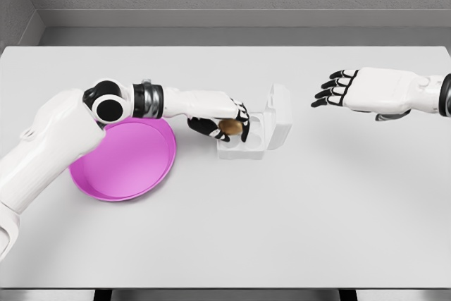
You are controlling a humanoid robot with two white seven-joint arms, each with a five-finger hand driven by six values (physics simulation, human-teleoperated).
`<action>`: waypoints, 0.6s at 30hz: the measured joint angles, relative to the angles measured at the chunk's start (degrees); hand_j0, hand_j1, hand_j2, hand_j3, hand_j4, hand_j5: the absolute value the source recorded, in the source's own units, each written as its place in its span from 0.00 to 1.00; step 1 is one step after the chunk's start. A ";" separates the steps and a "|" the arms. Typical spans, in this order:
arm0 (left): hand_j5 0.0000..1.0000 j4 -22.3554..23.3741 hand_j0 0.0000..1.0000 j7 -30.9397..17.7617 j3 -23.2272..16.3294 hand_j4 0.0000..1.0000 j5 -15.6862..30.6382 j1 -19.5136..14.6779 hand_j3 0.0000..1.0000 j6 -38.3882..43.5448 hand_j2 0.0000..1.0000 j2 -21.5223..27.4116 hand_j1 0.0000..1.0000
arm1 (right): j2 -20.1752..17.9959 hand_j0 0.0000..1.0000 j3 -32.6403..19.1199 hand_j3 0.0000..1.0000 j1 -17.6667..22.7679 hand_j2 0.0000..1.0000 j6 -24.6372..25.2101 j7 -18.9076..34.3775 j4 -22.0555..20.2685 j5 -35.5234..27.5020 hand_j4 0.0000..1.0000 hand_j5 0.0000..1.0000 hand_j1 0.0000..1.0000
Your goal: Pack egg into the box and close the box lid
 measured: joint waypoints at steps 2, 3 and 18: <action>0.60 -0.02 0.60 0.01 -0.08 0.60 0.06 0.00 0.60 0.00 0.60 0.02 0.60 | 0.00 1.00 0.00 1.00 0.00 1.00 0.00 0.00 0.00 0.00 1.00 1.00 1.00; 0.65 -0.01 0.65 0.01 -0.10 0.65 0.07 0.00 0.65 0.00 0.65 0.03 0.65 | 0.00 1.00 0.00 1.00 0.00 1.00 0.00 0.00 0.00 0.00 1.00 1.00 1.00; 0.88 -0.45 0.88 0.03 -0.14 0.88 1.70 -0.26 0.88 0.00 0.88 0.35 0.88 | 0.05 1.00 0.08 1.00 0.00 1.00 0.00 0.00 0.00 0.00 1.00 1.00 1.00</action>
